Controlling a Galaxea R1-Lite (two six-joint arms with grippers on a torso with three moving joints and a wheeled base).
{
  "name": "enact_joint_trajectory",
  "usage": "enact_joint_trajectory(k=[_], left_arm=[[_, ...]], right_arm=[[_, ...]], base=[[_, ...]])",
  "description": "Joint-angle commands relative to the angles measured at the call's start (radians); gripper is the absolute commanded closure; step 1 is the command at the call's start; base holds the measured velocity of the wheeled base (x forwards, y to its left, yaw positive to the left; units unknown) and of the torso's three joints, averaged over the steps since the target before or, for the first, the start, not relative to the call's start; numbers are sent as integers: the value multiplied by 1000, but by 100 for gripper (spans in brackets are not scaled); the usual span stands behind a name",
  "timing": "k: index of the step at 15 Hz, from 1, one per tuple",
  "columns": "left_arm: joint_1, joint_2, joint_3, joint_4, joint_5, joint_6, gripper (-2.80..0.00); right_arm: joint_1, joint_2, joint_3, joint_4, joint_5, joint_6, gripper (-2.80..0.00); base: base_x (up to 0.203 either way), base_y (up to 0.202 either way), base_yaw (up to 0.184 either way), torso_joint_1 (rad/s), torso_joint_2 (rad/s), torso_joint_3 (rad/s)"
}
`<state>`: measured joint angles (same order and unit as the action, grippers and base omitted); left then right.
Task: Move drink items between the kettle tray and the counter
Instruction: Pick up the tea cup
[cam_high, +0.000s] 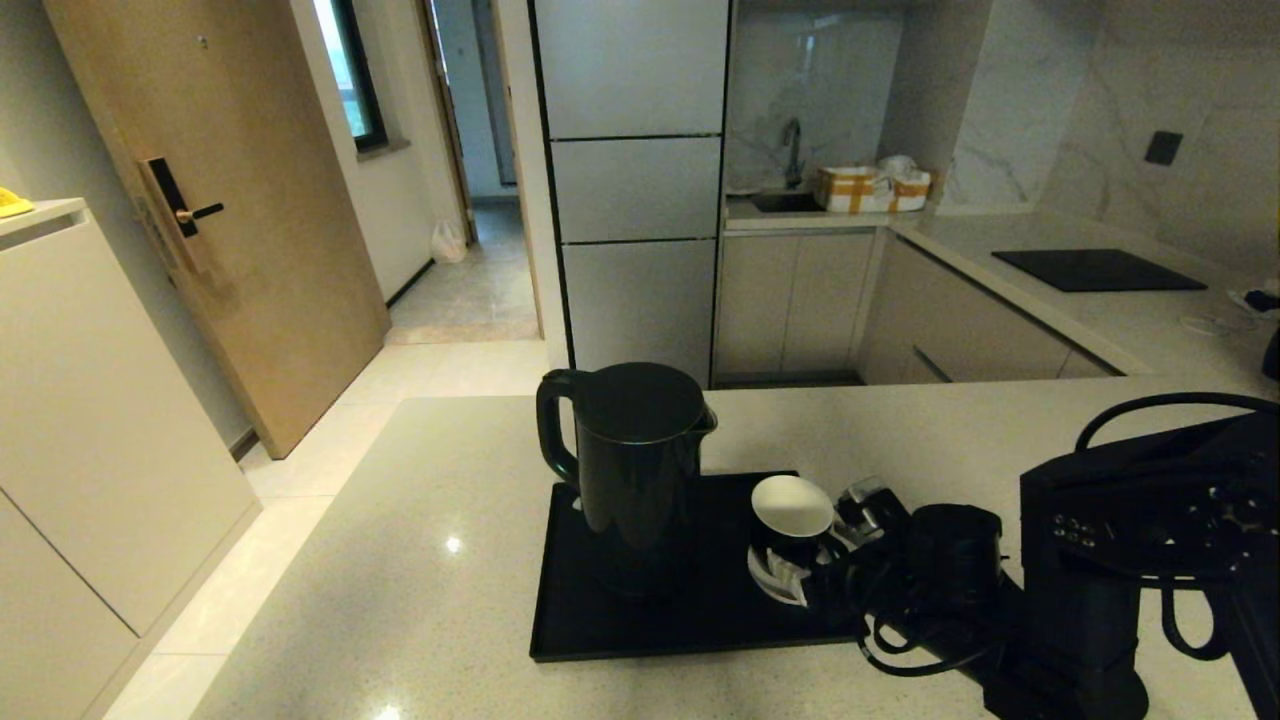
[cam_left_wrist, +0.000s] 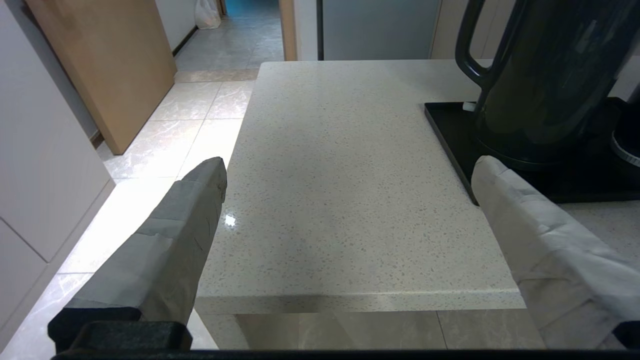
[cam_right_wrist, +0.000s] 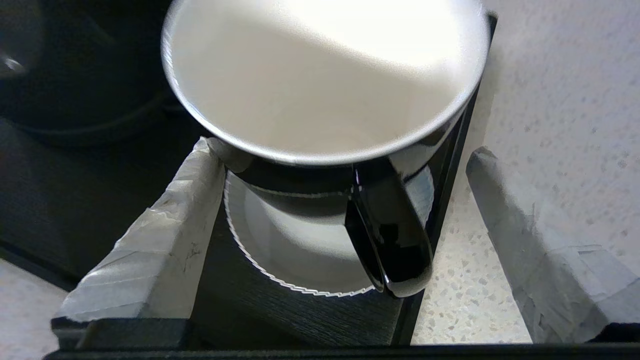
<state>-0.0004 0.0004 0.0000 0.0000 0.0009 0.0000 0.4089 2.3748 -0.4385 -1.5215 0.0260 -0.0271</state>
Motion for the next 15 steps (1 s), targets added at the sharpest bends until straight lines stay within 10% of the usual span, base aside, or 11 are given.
enact_joint_trajectory(k=[1, 15], left_arm=[[-1, 0, 0, 0, 1, 0, -280], [-1, 0, 0, 1, 1, 0, -280]], right_arm=[[1, 21, -5, -9, 0, -1, -280], [11, 48, -59, -9, 3, -6, -280]], base=[[0, 0, 0, 0, 0, 0], [0, 0, 0, 0, 0, 0]])
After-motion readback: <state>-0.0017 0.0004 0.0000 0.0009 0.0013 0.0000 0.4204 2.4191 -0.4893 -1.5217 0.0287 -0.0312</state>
